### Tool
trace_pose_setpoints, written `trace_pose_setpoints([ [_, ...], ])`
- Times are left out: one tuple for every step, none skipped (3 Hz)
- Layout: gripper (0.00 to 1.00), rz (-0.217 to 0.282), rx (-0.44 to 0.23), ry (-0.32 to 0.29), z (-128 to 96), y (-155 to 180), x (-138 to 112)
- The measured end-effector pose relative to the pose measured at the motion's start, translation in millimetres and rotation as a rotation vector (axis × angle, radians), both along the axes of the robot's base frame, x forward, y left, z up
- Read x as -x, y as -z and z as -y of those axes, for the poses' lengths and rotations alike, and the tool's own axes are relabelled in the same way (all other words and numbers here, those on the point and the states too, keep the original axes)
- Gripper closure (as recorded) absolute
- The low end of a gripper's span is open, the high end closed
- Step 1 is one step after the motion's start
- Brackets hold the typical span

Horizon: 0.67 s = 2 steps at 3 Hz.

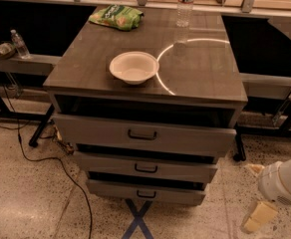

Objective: Open bottom drawer

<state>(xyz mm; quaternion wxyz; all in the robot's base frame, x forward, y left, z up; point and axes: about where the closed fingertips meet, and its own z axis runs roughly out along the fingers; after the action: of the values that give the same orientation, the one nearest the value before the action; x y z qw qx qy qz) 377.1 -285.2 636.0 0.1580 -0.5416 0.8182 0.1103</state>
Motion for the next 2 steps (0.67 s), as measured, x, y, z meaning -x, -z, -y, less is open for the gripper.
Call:
trace_pose_setpoints([
  [0.0, -0.009, -0.03, -0.007, -19, 65, -6],
  [0.0, -0.04, -0.058, -0.024, -40, 147, -10],
])
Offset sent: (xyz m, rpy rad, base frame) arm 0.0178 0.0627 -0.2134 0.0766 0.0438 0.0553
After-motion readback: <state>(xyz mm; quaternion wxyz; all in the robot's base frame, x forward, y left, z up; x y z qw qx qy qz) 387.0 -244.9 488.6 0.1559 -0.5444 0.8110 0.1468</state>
